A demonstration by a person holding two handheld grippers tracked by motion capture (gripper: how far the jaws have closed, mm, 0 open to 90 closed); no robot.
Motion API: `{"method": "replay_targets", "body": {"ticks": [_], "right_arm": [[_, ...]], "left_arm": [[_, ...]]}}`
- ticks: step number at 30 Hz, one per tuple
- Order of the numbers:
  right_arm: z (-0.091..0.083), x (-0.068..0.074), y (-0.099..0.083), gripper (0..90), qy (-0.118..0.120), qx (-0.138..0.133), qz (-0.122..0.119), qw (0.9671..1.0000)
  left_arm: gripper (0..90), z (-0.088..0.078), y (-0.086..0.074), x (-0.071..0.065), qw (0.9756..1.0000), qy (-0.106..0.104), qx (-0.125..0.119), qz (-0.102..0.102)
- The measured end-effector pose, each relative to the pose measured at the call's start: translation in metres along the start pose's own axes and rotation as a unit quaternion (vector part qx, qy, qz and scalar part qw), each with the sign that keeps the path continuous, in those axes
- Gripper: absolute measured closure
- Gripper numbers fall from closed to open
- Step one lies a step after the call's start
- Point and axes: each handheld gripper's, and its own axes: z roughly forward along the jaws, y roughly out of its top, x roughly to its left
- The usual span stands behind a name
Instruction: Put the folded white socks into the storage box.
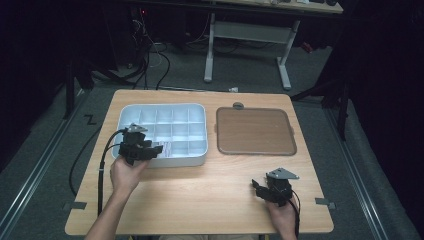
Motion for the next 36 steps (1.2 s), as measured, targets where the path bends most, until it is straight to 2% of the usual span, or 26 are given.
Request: {"method": "replay_targets", "body": {"ticks": [20,36], "right_arm": [[0.000,0.000,0.000,36.7,0.000,0.000,0.000,1.0000],[0.000,0.000,0.000,36.8,0.000,0.000,0.000,1.0000]], "left_arm": [[46.6,-0.038,-0.002,0.001,0.9994,-0.023,-0.027,-0.005],[45.3,-0.053,-0.006,0.004,0.9986,-0.035,-0.035,-0.020]]}}
